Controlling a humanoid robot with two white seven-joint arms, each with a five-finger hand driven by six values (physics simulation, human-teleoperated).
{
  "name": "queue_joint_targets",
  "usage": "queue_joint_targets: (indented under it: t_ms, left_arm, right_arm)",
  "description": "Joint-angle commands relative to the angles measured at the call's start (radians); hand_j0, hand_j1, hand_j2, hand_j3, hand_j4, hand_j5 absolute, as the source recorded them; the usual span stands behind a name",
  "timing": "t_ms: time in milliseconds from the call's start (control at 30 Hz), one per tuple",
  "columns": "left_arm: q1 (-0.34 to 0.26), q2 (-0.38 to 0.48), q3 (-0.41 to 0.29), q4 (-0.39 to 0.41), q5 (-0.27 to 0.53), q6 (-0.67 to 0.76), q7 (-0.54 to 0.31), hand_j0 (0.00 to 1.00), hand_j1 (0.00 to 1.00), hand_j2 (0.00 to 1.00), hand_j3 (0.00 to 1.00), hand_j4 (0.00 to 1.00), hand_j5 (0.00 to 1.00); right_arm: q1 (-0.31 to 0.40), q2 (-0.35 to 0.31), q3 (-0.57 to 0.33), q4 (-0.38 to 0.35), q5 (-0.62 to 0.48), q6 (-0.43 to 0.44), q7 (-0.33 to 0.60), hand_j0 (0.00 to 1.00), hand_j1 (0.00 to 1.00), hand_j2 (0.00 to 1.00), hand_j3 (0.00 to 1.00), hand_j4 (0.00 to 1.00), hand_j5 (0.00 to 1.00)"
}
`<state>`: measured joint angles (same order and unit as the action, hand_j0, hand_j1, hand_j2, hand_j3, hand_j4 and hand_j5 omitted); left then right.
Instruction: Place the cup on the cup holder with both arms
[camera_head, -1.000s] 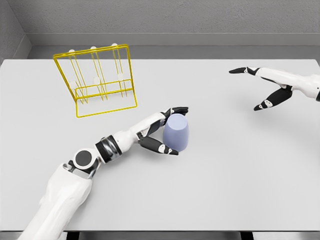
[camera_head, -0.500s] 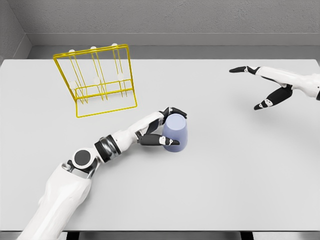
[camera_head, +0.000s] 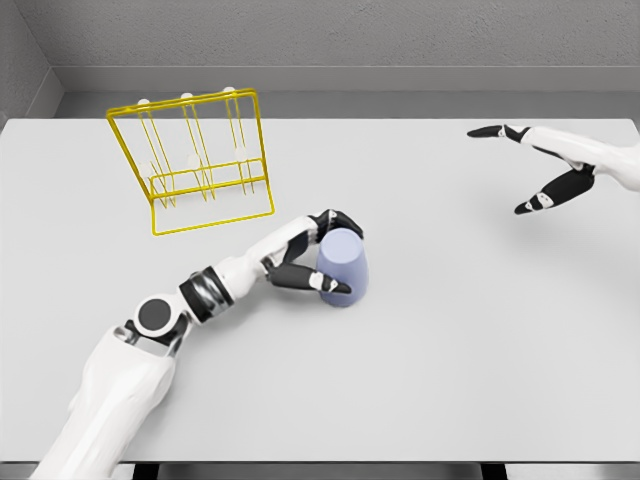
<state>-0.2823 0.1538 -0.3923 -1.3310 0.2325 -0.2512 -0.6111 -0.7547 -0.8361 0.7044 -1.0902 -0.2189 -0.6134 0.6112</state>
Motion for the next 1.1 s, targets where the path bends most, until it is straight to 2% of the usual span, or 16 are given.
queue_joint_targets:
  t_ms: [0,100,300,467,500,600,700,900,967,1067]
  left_arm:
    - [0.0,0.018,0.026,-0.053,0.036,0.003,0.0,0.32,0.32,0.32,0.32,0.32,0.32]
    - [0.002,0.079,0.027,-0.111,0.122,0.006,0.0,0.32,0.32,0.32,0.32,0.32,0.32]
    - [0.023,0.164,0.055,-0.208,0.205,0.01,0.0,0.31,0.31,0.31,0.31,0.31,0.31]
    - [0.02,0.194,0.062,-0.267,0.228,0.047,0.0,0.31,0.31,0.31,0.31,0.31,0.31]
    - [0.02,0.196,0.082,-0.284,0.228,0.061,0.0,0.31,0.31,0.31,0.31,0.31,0.31]
    - [0.011,0.207,0.101,-0.292,0.229,0.063,0.0,0.31,0.31,0.31,0.31,0.31,0.31]
    - [-0.02,0.219,0.099,-0.292,0.268,0.063,0.0,0.31,0.31,0.31,0.31,0.31,0.31]
    - [-0.049,0.22,0.101,-0.29,0.281,0.063,0.0,0.31,0.31,0.31,0.31,0.31,0.31]
    - [-0.058,0.22,0.127,-0.29,0.28,0.087,0.0,0.31,0.31,0.31,0.31,0.31,0.31]
    - [-0.075,0.222,0.128,-0.283,0.28,0.09,0.0,0.31,0.31,0.31,0.31,0.31,0.31]
  right_arm:
    - [0.0,0.003,-0.006,-0.001,-0.008,0.003,0.0,1.0,1.0,1.0,1.0,1.0,1.0]
    - [0.0,0.003,-0.006,-0.001,-0.007,0.003,0.0,1.0,1.0,1.0,1.0,1.0,1.0]
    - [0.0,0.002,-0.006,0.007,-0.008,0.003,0.0,1.0,1.0,1.0,1.0,1.0,1.0]
    - [0.002,0.003,-0.005,0.006,-0.007,0.003,0.0,1.0,1.0,1.0,1.0,1.0,1.0]
    - [0.002,0.003,-0.005,0.006,-0.007,0.003,0.0,1.0,1.0,1.0,1.0,1.0,1.0]
    - [0.003,0.003,-0.005,0.006,-0.007,0.003,0.0,1.0,1.0,1.0,1.0,1.0,1.0]
    - [0.008,0.0,-0.005,0.006,-0.008,0.003,0.0,1.0,1.0,1.0,1.0,1.0,1.0]
    - [0.008,0.002,-0.006,0.006,-0.007,0.003,0.0,1.0,1.0,1.0,1.0,1.0,1.0]
    - [0.008,0.003,-0.006,0.006,-0.007,0.003,0.0,1.0,1.0,1.0,1.0,1.0,1.0]
    - [0.008,0.003,-0.006,0.004,-0.007,0.003,0.0,1.0,1.0,1.0,1.0,1.0,1.0]
